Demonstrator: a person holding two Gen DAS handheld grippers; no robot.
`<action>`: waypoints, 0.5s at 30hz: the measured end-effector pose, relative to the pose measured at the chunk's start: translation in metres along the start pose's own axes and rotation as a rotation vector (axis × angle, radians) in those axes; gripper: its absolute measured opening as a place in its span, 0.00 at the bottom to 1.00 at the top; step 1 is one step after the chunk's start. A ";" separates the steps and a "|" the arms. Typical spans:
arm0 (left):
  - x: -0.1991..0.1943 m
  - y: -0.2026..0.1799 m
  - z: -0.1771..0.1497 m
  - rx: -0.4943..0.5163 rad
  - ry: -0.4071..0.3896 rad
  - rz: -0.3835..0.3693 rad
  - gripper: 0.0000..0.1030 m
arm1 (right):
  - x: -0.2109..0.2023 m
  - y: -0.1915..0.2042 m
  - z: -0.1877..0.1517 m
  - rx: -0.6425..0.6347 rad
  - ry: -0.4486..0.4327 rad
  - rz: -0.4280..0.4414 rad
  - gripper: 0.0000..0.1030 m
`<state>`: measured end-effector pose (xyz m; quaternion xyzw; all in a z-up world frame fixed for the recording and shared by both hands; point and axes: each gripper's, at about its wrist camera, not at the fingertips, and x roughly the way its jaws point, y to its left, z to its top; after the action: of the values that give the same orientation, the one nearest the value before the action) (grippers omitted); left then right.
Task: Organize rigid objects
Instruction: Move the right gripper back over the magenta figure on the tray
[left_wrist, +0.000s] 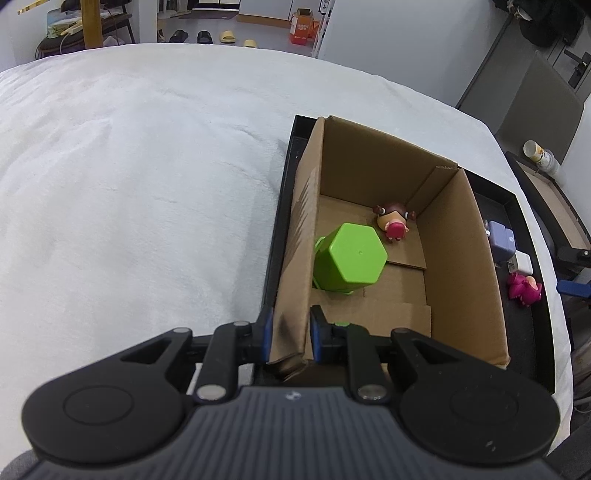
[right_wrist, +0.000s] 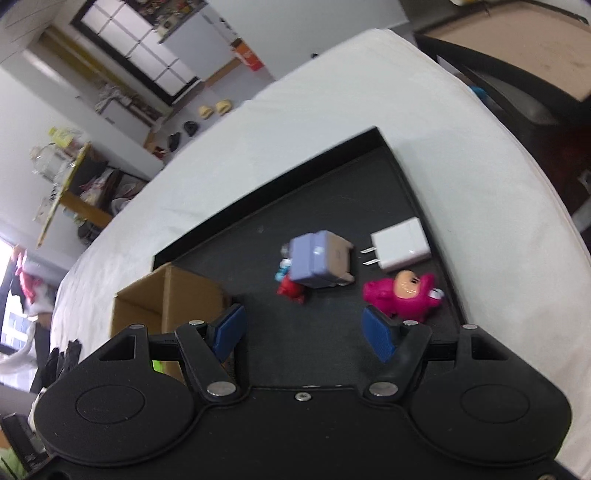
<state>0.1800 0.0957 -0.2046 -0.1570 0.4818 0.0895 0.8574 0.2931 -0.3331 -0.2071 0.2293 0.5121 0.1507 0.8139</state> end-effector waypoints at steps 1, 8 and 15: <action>0.000 0.000 0.000 0.001 -0.001 -0.001 0.18 | 0.002 -0.003 0.000 0.012 0.000 0.002 0.68; 0.001 0.001 -0.001 -0.004 -0.006 -0.009 0.18 | 0.014 -0.019 0.002 0.038 -0.005 -0.082 0.68; 0.001 0.002 -0.001 -0.008 -0.009 -0.018 0.18 | 0.029 -0.033 0.005 0.089 0.022 -0.144 0.84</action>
<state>0.1794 0.0977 -0.2062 -0.1645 0.4761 0.0845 0.8597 0.3104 -0.3482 -0.2454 0.2263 0.5424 0.0713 0.8060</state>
